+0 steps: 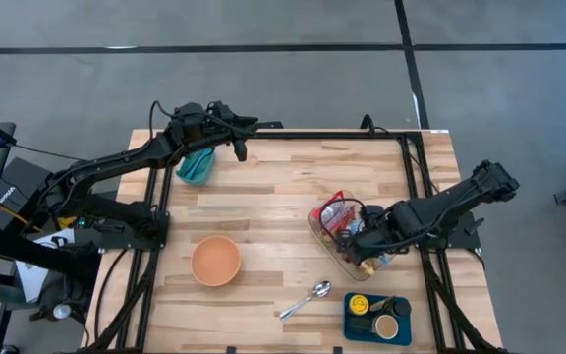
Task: Pick & Place Food Item
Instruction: Put the blue noodle pack into the transparent bin
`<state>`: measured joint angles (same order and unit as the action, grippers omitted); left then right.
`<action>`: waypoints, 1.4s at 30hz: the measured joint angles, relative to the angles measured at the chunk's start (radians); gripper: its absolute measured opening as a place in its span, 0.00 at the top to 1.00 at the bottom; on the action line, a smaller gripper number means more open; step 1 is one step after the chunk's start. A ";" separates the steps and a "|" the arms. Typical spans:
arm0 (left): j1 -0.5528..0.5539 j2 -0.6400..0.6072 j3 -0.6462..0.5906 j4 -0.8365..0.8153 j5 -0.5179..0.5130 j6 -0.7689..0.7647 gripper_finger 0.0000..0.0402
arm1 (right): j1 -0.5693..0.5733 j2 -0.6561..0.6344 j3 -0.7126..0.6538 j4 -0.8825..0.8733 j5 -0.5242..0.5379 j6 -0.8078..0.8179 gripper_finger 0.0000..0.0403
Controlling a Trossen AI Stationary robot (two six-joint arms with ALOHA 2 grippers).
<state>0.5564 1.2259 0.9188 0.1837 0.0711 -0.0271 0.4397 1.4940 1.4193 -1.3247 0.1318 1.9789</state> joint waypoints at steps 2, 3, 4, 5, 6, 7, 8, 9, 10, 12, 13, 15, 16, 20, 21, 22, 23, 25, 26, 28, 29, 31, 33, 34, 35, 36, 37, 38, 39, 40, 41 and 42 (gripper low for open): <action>0.000 0.000 0.000 0.000 0.000 0.000 0.78 | 0.000 0.000 0.000 -0.008 0.000 0.000 1.00; 0.000 0.000 0.000 0.000 0.000 0.000 0.78 | 0.000 0.000 0.000 -0.013 0.000 0.000 1.00; 0.000 0.000 0.000 0.000 0.000 0.000 0.78 | 0.000 0.000 0.000 -0.019 0.000 0.000 1.00; 0.000 0.000 0.000 0.000 0.000 0.000 0.78 | 0.000 0.000 0.000 -0.031 0.000 0.000 1.00; 0.000 0.000 0.000 0.000 0.000 0.000 0.78 | 0.000 0.000 0.000 -0.049 0.000 0.001 1.00; 0.000 0.000 0.000 0.000 0.000 0.000 0.78 | 0.000 0.000 0.000 -0.066 0.000 0.002 1.00; 0.000 0.000 0.000 0.000 0.000 0.000 0.78 | 0.000 0.000 0.000 -0.075 0.000 0.004 1.00; 0.000 0.000 0.000 0.000 0.000 0.000 0.78 | 0.000 0.000 0.000 -0.077 0.000 0.007 1.00; 0.000 0.000 0.000 0.000 0.000 0.000 0.78 | 0.000 0.000 0.000 -0.076 -0.002 0.008 1.00; 0.000 0.000 0.000 0.000 0.000 0.000 0.78 | 0.000 0.000 0.000 -0.072 -0.008 0.006 1.00; 0.000 0.000 0.000 0.000 0.000 0.000 0.78 | 0.000 0.000 0.000 -0.070 -0.018 0.002 1.00; 0.000 0.000 0.000 0.000 0.000 0.000 0.78 | 0.000 0.000 0.000 -0.069 -0.030 0.001 1.00; 0.000 0.000 0.000 0.000 0.000 0.000 0.78 | 0.000 0.000 0.000 -0.069 -0.030 0.000 1.00; 0.000 0.000 0.000 0.000 0.000 0.000 0.78 | 0.001 0.000 0.000 -0.070 -0.031 0.000 1.00; 0.000 0.000 0.000 0.000 0.000 0.000 0.78 | 0.000 0.000 0.000 -0.070 -0.031 0.000 1.00; 0.000 0.000 0.000 0.000 0.000 0.000 0.78 | 0.000 0.000 0.000 -0.070 -0.031 0.000 1.00; 0.000 0.000 0.000 0.000 0.000 0.000 0.78 | 0.000 0.000 0.000 -0.070 -0.031 0.000 1.00; 0.000 0.000 0.000 0.000 0.000 0.000 0.78 | 0.001 0.000 0.000 -0.070 -0.031 0.000 1.00; 0.000 0.000 0.000 0.000 0.000 0.000 0.78 | 0.001 0.000 0.000 -0.070 -0.031 0.000 0.99; 0.000 0.000 0.000 0.000 0.000 0.000 0.78 | 0.001 0.000 0.000 -0.070 -0.031 -0.012 0.97; 0.000 0.000 0.000 0.000 0.000 0.000 0.78 | 0.001 0.000 0.000 -0.070 -0.031 -0.017 0.95; 0.000 0.000 0.000 0.000 0.000 0.000 0.78 | 0.000 0.000 0.000 -0.073 -0.031 -0.016 0.91; 0.000 0.000 0.000 0.000 0.000 0.000 0.78 | -0.002 0.000 0.000 -0.083 -0.031 -0.016 0.87; 0.000 0.000 0.000 0.000 0.000 0.000 0.78 | -0.003 0.000 0.000 -0.092 -0.031 -0.016 0.85; 0.000 0.000 0.000 0.000 0.000 0.000 0.78 | -0.003 0.000 0.000 -0.100 -0.031 -0.016 0.83; 0.000 0.000 0.000 0.000 0.000 0.000 0.78 | -0.003 0.000 0.000 -0.105 -0.031 -0.016 0.81; 0.000 0.000 0.000 0.000 0.000 0.000 0.78 | -0.003 0.000 0.000 -0.112 -0.031 -0.017 0.80; 0.000 0.000 0.000 0.000 0.000 0.000 0.78 | -0.003 0.000 0.000 -0.120 -0.031 -0.019 0.79; 0.000 0.000 0.000 0.000 0.000 0.000 0.78 | -0.003 0.000 0.000 -0.127 -0.031 -0.023 0.77; 0.000 0.000 0.000 0.000 0.000 0.000 0.78 | -0.003 0.000 0.000 -0.137 -0.031 -0.023 0.76; 0.000 0.000 0.000 0.000 0.000 0.000 0.78 | -0.003 0.000 0.000 -0.148 -0.031 -0.023 0.75; 0.000 0.000 0.000 0.000 0.000 0.000 0.78 | -0.003 0.000 0.000 -0.159 -0.031 -0.024 0.74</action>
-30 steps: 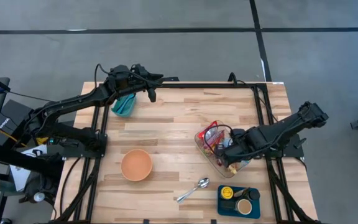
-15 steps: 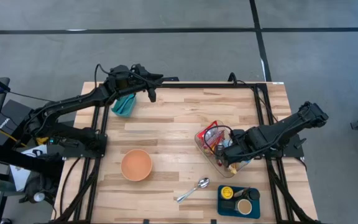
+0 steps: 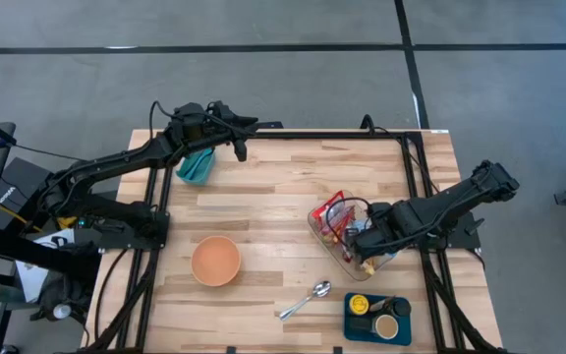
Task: Pick & Place Food Item
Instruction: Put the blue noodle pack into the transparent bin
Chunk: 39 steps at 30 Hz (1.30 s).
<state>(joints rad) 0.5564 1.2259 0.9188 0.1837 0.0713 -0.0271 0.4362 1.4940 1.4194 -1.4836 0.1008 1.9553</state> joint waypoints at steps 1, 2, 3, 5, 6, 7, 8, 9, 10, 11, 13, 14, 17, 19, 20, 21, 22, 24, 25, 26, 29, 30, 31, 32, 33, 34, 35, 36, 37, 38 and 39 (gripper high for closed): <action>0.000 0.000 0.000 0.000 0.000 0.000 0.78 | 0.000 0.000 0.000 -0.010 0.000 0.000 0.74; 0.000 0.000 0.000 0.000 0.000 0.000 0.78 | 0.000 0.000 0.000 -0.017 0.000 0.000 0.73; 0.000 0.000 0.000 0.000 0.000 0.000 0.78 | 0.000 0.000 0.000 -0.024 0.000 0.000 0.72; 0.000 0.000 0.000 0.000 0.000 0.000 0.78 | 0.000 -0.001 0.000 -0.039 0.000 -0.003 0.71; 0.000 0.000 0.000 0.000 0.000 0.000 0.78 | 0.000 -0.003 0.000 -0.044 0.000 -0.003 0.71; 0.000 0.000 0.000 0.000 0.000 0.000 0.78 | 0.000 -0.003 0.000 -0.049 0.000 -0.003 0.70; 0.000 0.000 0.000 0.000 0.000 0.000 0.78 | -0.001 -0.003 0.000 -0.053 0.000 -0.003 0.70; 0.000 0.000 0.000 0.000 0.000 0.000 0.78 | -0.001 -0.003 0.000 -0.059 0.000 -0.002 0.69; 0.000 0.000 0.000 0.000 0.000 0.000 0.78 | -0.004 -0.003 0.000 -0.068 0.000 -0.002 0.69; 0.000 0.000 0.000 0.000 0.000 0.000 0.78 | -0.008 -0.003 0.000 -0.075 0.001 -0.002 0.69; 0.000 0.000 0.000 0.000 0.000 0.000 0.78 | -0.019 -0.003 0.000 -0.075 0.007 -0.003 0.69; 0.000 0.000 0.000 0.000 0.000 0.000 0.78 | -0.027 -0.003 0.000 -0.075 0.017 -0.003 0.69; 0.000 0.000 0.000 0.000 0.000 0.000 0.78 | -0.055 -0.003 0.000 -0.074 0.028 -0.047 0.69; 0.000 0.000 0.000 0.000 0.000 0.000 0.78 | -0.075 -0.003 0.000 -0.072 0.029 -0.087 0.69; 0.000 0.000 0.000 0.000 0.000 0.000 0.78 | -0.085 -0.003 0.000 -0.072 0.029 -0.110 0.69; 0.000 0.000 0.000 0.000 0.000 0.000 0.78 | -0.095 -0.003 0.000 -0.067 0.029 -0.137 0.69; 0.000 0.000 0.000 0.000 0.000 0.000 0.78 | -0.105 -0.003 0.000 -0.063 0.029 -0.167 0.69; 0.000 0.000 0.000 0.000 0.000 0.000 0.78 | -0.129 -0.003 0.000 -0.055 0.030 -0.231 0.69; 0.000 0.000 0.000 0.000 0.000 0.000 0.78 | -0.141 -0.003 0.000 -0.053 0.030 -0.269 0.69; 0.000 0.000 0.000 0.000 0.000 0.000 0.78 | -0.154 -0.003 0.000 -0.053 0.030 -0.304 0.69; 0.000 0.000 0.000 0.000 0.000 0.000 0.78 | -0.186 -0.003 0.000 -0.045 0.024 -0.367 0.69; 0.000 0.000 0.000 0.000 0.000 0.000 0.78 | -0.195 -0.003 0.000 -0.041 0.015 -0.382 0.69; 0.000 0.000 0.000 0.000 0.000 0.000 0.78 | -0.201 -0.003 0.000 -0.038 0.006 -0.399 0.69; 0.000 0.000 0.000 0.000 0.000 0.000 0.78 | -0.206 -0.003 0.000 -0.037 0.004 -0.416 0.69; 0.000 0.000 0.000 0.000 0.000 0.000 0.78 | -0.209 -0.003 0.000 -0.034 0.004 -0.435 0.69; 0.000 0.000 0.000 0.000 0.000 0.000 0.78 | -0.211 -0.003 0.000 -0.029 0.002 -0.456 0.69; 0.000 0.000 0.000 0.000 0.000 0.000 0.78 | -0.211 -0.003 0.000 -0.025 0.001 -0.478 0.69; 0.000 0.000 0.000 0.000 0.000 0.000 0.78 | -0.213 -0.003 0.000 -0.023 0.001 -0.495 0.69; 0.000 0.000 0.000 0.000 0.000 0.000 0.78 | -0.216 -0.003 0.000 -0.022 0.000 -0.510 0.69; 0.000 0.000 0.000 0.000 0.000 0.000 0.78 | -0.217 -0.003 0.000 -0.022 -0.004 -0.523 0.69; 0.000 0.000 0.000 0.000 0.000 0.000 0.78 | -0.217 -0.003 0.000 -0.021 -0.014 -0.536 0.69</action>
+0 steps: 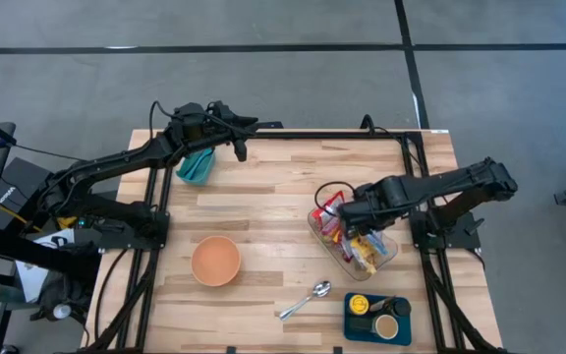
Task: Pick & Place Food Item
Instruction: Put the blue noodle pack into the transparent bin, then put the silver spoon into the green bin
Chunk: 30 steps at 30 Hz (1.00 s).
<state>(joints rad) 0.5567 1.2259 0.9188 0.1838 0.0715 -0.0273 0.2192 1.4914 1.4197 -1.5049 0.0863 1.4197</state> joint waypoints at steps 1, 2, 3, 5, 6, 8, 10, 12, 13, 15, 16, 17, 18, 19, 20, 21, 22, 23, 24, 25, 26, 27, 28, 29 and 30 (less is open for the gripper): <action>0.000 0.000 0.000 0.000 0.000 0.000 0.78 | 0.000 0.000 0.000 0.001 -0.012 -0.013 0.69; 0.000 0.000 0.000 0.000 0.000 0.000 0.78 | 0.000 0.000 0.000 0.002 -0.015 -0.030 0.69; 0.000 0.000 0.000 0.000 0.000 0.000 0.78 | 0.000 0.000 0.000 0.003 -0.019 -0.050 0.69; 0.000 0.000 0.000 0.000 0.000 0.000 0.78 | 0.000 0.000 0.000 0.003 -0.040 -0.085 0.69; 0.000 0.000 0.000 0.000 0.000 0.000 0.78 | 0.000 0.000 0.000 0.004 -0.044 -0.099 0.69; 0.000 0.000 0.000 0.000 0.000 0.000 0.78 | -0.002 0.000 0.000 0.010 -0.064 -0.134 0.67; 0.000 0.000 0.000 0.000 0.000 0.000 0.78 | -0.005 0.000 0.000 0.020 -0.079 -0.162 0.64; 0.000 0.000 0.000 0.000 0.000 0.000 0.78 | -0.005 0.000 0.000 0.023 -0.088 -0.172 0.60; 0.000 0.000 0.000 0.000 0.000 0.000 0.78 | -0.005 0.000 0.000 0.024 -0.089 -0.176 0.58; 0.000 0.000 0.000 0.000 0.000 0.000 0.78 | -0.005 0.000 0.000 0.026 -0.092 -0.205 0.54; 0.000 0.000 0.000 0.000 0.000 0.000 0.78 | -0.005 0.000 0.000 0.026 -0.093 -0.212 0.52; 0.000 0.000 0.000 0.000 0.000 0.000 0.78 | -0.005 0.000 0.000 0.027 -0.094 -0.213 0.51; 0.000 0.000 0.000 0.000 0.000 0.000 0.78 | -0.005 0.000 0.000 0.029 -0.094 -0.213 0.51; 0.000 0.000 0.000 0.000 0.000 0.000 0.78 | -0.005 0.000 0.001 0.032 -0.094 -0.213 0.50; 0.000 0.000 0.000 0.000 0.000 0.000 0.78 | -0.005 0.000 0.007 0.031 -0.094 -0.215 0.50; 0.000 0.000 0.000 0.000 0.000 0.000 0.78 | -0.005 0.000 0.018 0.031 -0.093 -0.216 0.51; 0.000 0.000 0.000 0.000 0.000 0.000 0.78 | -0.005 0.000 0.032 0.032 -0.093 -0.216 0.52; 0.000 0.000 0.000 0.000 0.000 0.000 0.78 | -0.005 0.000 0.047 0.031 -0.091 -0.216 0.53; 0.000 0.000 0.000 0.000 0.000 0.000 0.78 | -0.005 0.000 0.062 0.032 -0.089 -0.216 0.54; 0.000 0.000 0.000 0.000 0.000 0.000 0.78 | -0.005 0.000 0.077 0.032 -0.089 -0.216 0.55; 0.000 0.000 0.000 0.000 0.000 0.000 0.78 | -0.005 0.000 0.093 0.031 -0.089 -0.216 0.56; 0.000 0.000 0.000 0.000 0.000 0.000 0.78 | -0.005 0.000 0.109 0.031 -0.089 -0.216 0.57; 0.000 0.000 0.000 0.000 0.000 0.000 0.78 | -0.005 0.000 0.123 0.030 -0.088 -0.219 0.58; 0.000 0.000 0.000 0.000 0.000 0.000 0.78 | -0.005 0.000 0.136 0.027 -0.087 -0.219 0.59; 0.000 0.000 0.000 0.000 0.000 0.000 0.78 | -0.006 0.000 0.147 0.025 -0.085 -0.219 0.61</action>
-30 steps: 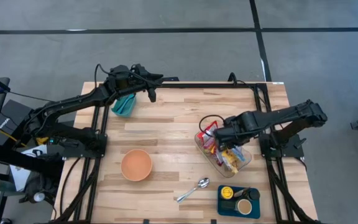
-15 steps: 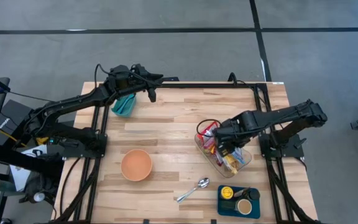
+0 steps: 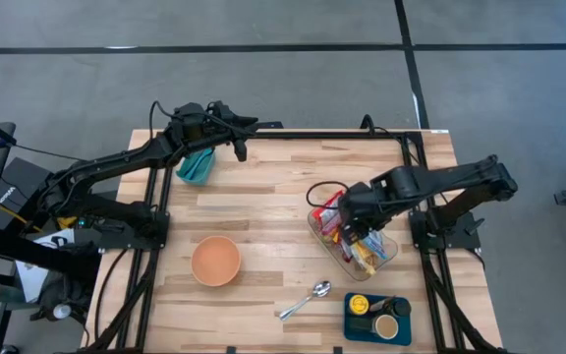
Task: Pick & Place Food Item
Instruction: Put the silver spoon into the green bin
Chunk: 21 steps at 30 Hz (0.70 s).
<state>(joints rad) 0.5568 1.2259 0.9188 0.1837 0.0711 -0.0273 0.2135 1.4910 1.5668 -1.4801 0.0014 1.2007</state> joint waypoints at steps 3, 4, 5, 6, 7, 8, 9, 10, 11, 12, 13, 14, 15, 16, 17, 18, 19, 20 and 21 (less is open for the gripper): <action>0.000 0.000 0.000 0.000 0.000 0.000 0.78 | -0.001 0.000 0.037 0.000 0.040 0.000 0.64; 0.000 0.000 0.000 0.000 0.000 0.000 0.78 | -0.001 0.000 0.048 0.001 0.061 -0.002 0.66; 0.000 0.000 0.000 0.000 0.000 0.000 0.78 | -0.001 0.000 0.059 0.001 0.090 -0.007 0.67; 0.000 0.000 0.000 0.000 0.000 0.000 0.78 | -0.001 0.000 0.070 0.002 0.130 -0.014 0.69; 0.000 0.000 0.000 0.000 0.000 0.000 0.78 | -0.001 0.000 0.080 0.007 0.172 -0.030 0.71; 0.000 0.000 0.000 0.000 0.000 0.000 0.78 | -0.001 0.000 0.090 0.018 0.217 -0.053 0.73; 0.000 0.000 0.000 0.000 0.000 0.000 0.78 | 0.000 0.000 0.101 0.032 0.263 -0.077 0.75; 0.000 0.000 0.000 0.000 0.000 0.000 0.78 | 0.000 0.000 0.109 0.047 0.308 -0.101 0.77; 0.000 0.000 0.000 0.000 0.000 0.000 0.78 | 0.000 0.000 0.114 0.066 0.346 -0.130 0.80; 0.000 0.000 0.000 0.000 0.000 0.000 0.78 | -0.001 0.000 0.117 0.095 0.381 -0.164 0.82; 0.000 0.000 0.000 0.000 0.000 0.000 0.78 | -0.003 0.000 0.117 0.128 0.411 -0.201 0.85; 0.000 0.000 0.000 0.000 0.000 0.000 0.78 | -0.006 0.000 0.117 0.158 0.432 -0.239 0.87; 0.000 0.000 0.000 0.000 0.000 0.000 0.78 | -0.009 0.000 0.117 0.187 0.441 -0.275 0.90; 0.000 0.000 0.000 0.000 0.000 0.000 0.78 | -0.015 0.000 0.117 0.219 0.442 -0.315 0.92; 0.000 0.000 0.000 0.000 0.000 0.000 0.78 | -0.022 0.000 0.117 0.252 0.439 -0.357 0.95; 0.000 0.000 0.000 0.000 0.000 0.000 0.78 | -0.031 0.000 0.117 0.286 0.424 -0.398 0.98; 0.000 0.000 0.000 0.000 0.000 0.000 0.78 | -0.040 0.000 0.117 0.323 0.398 -0.442 0.99; 0.000 0.000 0.000 0.000 0.000 0.000 0.78 | -0.052 0.000 0.117 0.363 0.361 -0.488 0.99; 0.000 0.000 0.000 0.000 0.000 0.000 0.78 | -0.064 0.000 0.117 0.403 0.320 -0.532 0.98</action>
<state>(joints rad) 0.5567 1.2259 0.9188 0.1839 0.0713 -0.0273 0.1495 1.4910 1.6840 -1.0771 0.3210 0.6682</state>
